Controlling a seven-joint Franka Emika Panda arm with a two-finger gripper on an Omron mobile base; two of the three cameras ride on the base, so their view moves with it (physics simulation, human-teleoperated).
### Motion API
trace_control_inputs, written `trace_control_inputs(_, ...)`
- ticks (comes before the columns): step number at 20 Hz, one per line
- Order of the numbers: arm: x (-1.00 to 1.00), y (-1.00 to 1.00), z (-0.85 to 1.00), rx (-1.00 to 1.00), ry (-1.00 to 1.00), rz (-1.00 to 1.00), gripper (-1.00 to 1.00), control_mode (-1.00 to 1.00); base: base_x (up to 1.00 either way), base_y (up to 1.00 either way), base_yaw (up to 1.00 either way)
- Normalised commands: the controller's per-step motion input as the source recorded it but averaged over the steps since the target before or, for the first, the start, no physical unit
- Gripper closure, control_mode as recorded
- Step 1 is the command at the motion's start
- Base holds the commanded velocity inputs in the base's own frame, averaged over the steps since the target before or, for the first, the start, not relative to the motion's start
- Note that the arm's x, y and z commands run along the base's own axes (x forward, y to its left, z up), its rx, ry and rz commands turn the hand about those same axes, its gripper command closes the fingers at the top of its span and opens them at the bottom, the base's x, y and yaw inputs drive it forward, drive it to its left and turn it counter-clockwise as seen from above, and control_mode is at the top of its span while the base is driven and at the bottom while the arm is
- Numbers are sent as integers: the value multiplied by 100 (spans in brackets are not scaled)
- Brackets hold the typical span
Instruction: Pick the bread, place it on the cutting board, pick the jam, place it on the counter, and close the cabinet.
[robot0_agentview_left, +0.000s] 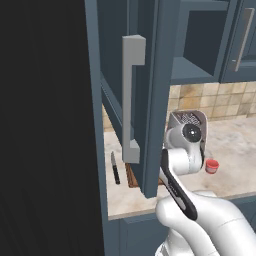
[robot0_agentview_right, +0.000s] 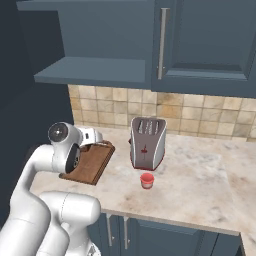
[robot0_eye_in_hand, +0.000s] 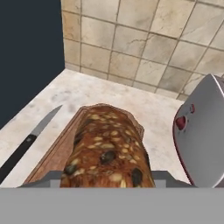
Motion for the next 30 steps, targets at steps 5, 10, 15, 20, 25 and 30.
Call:
trace_control_inputs(5,5,0,-47,0,-2,0,100,-100,0,0,0)
trace_control_inputs(10,10,0,-47,0,-3,0,100,-100,0,0,0)
trace_control_inputs(15,18,0,-48,0,-2,0,100,-100,0,0,0)
trace_control_inputs(20,21,0,-45,0,-2,0,100,-100,0,0,0)
trace_control_inputs(25,15,0,-46,0,-2,0,100,-100,0,0,0)
trace_control_inputs(30,8,0,-43,0,-1,0,100,-100,0,0,0)
